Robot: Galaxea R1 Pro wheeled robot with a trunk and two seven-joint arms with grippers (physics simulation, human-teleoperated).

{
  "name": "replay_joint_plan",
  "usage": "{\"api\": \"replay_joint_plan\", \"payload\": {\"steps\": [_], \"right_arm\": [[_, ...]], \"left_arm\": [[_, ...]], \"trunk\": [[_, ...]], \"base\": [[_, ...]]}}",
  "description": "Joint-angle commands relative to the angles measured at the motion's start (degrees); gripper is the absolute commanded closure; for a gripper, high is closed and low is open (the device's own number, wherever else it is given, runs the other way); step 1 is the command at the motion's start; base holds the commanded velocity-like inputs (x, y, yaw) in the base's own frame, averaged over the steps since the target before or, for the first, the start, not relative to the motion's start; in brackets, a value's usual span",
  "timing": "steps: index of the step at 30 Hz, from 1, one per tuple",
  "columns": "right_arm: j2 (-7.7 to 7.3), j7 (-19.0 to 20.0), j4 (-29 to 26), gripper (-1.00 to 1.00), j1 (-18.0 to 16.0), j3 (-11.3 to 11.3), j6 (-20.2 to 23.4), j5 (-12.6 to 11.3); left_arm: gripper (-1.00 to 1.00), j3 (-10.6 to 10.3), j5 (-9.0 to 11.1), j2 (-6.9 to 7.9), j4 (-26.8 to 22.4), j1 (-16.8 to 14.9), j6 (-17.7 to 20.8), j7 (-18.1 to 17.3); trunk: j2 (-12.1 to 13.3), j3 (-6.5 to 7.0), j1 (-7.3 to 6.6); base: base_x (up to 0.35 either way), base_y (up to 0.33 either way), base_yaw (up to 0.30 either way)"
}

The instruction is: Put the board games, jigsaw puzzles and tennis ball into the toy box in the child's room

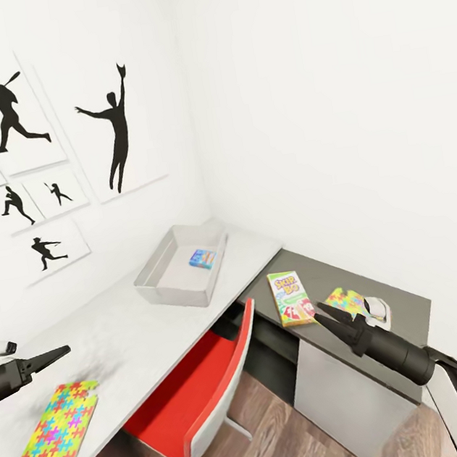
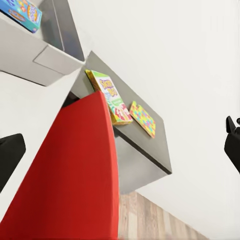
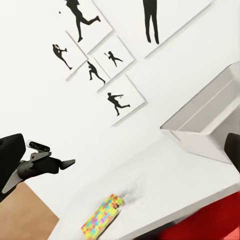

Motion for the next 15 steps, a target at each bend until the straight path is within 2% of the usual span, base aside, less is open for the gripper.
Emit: {"api": "replay_joint_plan", "payload": {"steps": [1, 15], "right_arm": [[-0.01, 0.1, 0.0, -1.0, -0.1, 0.0, 0.5, -0.3], [-0.01, 0.0, 0.0, -1.0, -0.1, 0.0, 0.5, -0.3]], "left_arm": [[-1.0, 0.0, 0.0, 0.02, 0.0, 0.0, 0.6, -0.2], [-1.0, 0.1, 0.0, 0.08, 0.0, 0.0, 0.6, -0.2]], "trunk": [[-0.1, -0.02, 0.01], [-0.1, 1.27, 0.01]], "base": [[-0.229, 0.0, -0.138], [-0.223, 0.0, -0.148]]}}
